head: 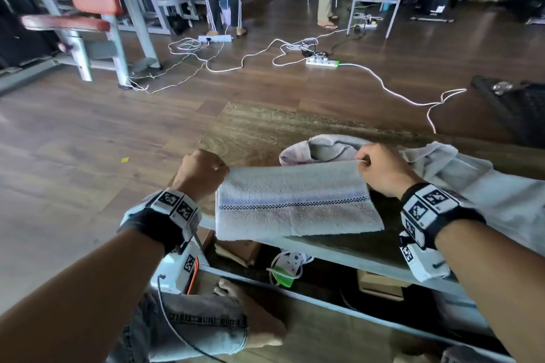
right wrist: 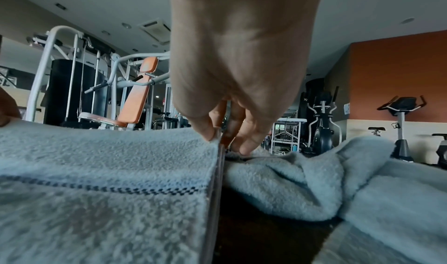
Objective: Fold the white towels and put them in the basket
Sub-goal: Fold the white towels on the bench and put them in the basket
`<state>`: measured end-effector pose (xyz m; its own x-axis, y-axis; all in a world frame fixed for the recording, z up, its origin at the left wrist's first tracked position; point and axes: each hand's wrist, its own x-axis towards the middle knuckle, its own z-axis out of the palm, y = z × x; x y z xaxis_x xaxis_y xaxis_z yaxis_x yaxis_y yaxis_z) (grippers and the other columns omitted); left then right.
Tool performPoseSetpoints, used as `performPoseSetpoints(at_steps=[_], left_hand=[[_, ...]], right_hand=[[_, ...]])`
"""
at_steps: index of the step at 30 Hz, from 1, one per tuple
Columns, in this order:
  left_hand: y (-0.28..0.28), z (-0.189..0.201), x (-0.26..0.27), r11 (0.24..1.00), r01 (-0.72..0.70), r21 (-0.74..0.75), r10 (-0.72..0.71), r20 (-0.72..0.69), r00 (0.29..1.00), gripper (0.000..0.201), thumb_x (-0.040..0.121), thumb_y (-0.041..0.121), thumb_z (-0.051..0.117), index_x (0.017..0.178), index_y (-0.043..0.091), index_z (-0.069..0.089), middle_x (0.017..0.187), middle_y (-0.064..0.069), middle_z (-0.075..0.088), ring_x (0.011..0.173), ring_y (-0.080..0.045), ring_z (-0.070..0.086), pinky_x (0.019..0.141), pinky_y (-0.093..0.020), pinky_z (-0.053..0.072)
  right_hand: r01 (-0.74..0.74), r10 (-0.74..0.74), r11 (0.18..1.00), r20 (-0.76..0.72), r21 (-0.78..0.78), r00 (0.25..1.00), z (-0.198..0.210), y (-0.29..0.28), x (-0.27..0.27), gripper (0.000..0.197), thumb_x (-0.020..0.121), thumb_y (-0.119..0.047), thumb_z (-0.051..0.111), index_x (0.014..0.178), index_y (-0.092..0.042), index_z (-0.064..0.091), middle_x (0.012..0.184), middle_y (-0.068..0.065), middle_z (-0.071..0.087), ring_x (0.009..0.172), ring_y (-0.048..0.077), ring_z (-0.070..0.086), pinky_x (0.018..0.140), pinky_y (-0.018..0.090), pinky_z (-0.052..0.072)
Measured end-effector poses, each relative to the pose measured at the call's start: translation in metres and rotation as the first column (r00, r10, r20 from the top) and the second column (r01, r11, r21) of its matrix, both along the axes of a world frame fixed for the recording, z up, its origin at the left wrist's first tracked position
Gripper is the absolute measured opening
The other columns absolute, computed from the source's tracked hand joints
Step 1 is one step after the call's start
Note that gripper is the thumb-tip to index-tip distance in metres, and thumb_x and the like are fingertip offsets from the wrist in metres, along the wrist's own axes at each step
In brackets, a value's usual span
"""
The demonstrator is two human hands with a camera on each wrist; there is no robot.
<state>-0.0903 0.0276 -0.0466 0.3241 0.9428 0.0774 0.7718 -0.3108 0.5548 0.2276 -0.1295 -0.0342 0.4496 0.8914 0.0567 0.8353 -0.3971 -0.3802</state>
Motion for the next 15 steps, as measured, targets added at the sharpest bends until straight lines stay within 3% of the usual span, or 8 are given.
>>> performPoseSetpoints(at_steps=[3, 7, 10, 13, 15], left_hand=[[0.007, -0.013, 0.004, 1.000, 0.028, -0.014, -0.029, -0.084, 0.996, 0.012, 0.085, 0.022, 0.066, 0.091, 0.024, 0.077, 0.100, -0.002, 0.074, 0.078, -0.016, 0.061, 0.074, -0.025, 0.048], [0.006, -0.021, 0.009, 0.989, 0.145, -0.013, -0.145, -0.179, 0.973, 0.021, 0.089, 0.015, 0.062, 0.108, 0.017, 0.071, 0.104, -0.004, 0.071, 0.083, -0.017, 0.060, 0.073, -0.023, 0.043], [0.007, -0.020, 0.010, 0.983, 0.182, -0.027, -0.184, -0.221, 0.958, 0.014, 0.091, 0.016, 0.061, 0.099, 0.016, 0.073, 0.100, -0.006, 0.072, 0.078, -0.017, 0.062, 0.065, -0.023, 0.043], [0.005, -0.007, 0.011, 0.976, 0.217, -0.014, -0.215, -0.230, 0.949, 0.009, 0.090, 0.018, 0.064, 0.093, 0.016, 0.072, 0.101, -0.004, 0.071, 0.082, -0.012, 0.058, 0.069, -0.024, 0.042], [0.002, 0.010, 0.014, 0.968, 0.251, 0.023, -0.240, -0.219, 0.946, 0.008, 0.090, 0.019, 0.065, 0.092, 0.016, 0.073, 0.096, -0.001, 0.070, 0.081, -0.011, 0.058, 0.065, -0.020, 0.042]], right_hand=[[-0.008, 0.009, 0.999, 0.018, -0.039, 1.000, -0.014, 0.007, 0.004, 0.017, 0.092, -0.012, 0.054, 0.078, -0.016, 0.063, 0.082, 0.007, 0.067, 0.076, 0.027, 0.062, 0.070, 0.043, 0.057], [-0.031, 0.031, 0.999, 0.011, -0.025, 0.999, -0.016, 0.004, 0.005, 0.016, 0.093, -0.009, 0.055, 0.082, -0.011, 0.066, 0.085, 0.011, 0.068, 0.080, 0.029, 0.063, 0.072, 0.044, 0.056], [-0.040, 0.040, 0.999, -0.002, -0.011, 0.999, -0.009, 0.000, 0.004, 0.019, 0.093, -0.008, 0.055, 0.084, -0.002, 0.070, 0.087, 0.018, 0.070, 0.082, 0.035, 0.065, 0.073, 0.047, 0.057], [-0.044, 0.044, 0.998, -0.022, -0.039, 0.999, 0.006, -0.011, 0.003, 0.024, 0.095, -0.008, 0.052, 0.081, -0.007, 0.072, 0.086, 0.010, 0.072, 0.078, 0.027, 0.065, 0.069, 0.039, 0.054], [-0.030, 0.030, 0.999, -0.010, -0.018, 1.000, 0.022, -0.019, 0.006, 0.025, 0.094, -0.006, 0.051, 0.080, -0.005, 0.072, 0.085, 0.013, 0.071, 0.079, 0.030, 0.065, 0.070, 0.041, 0.054]])
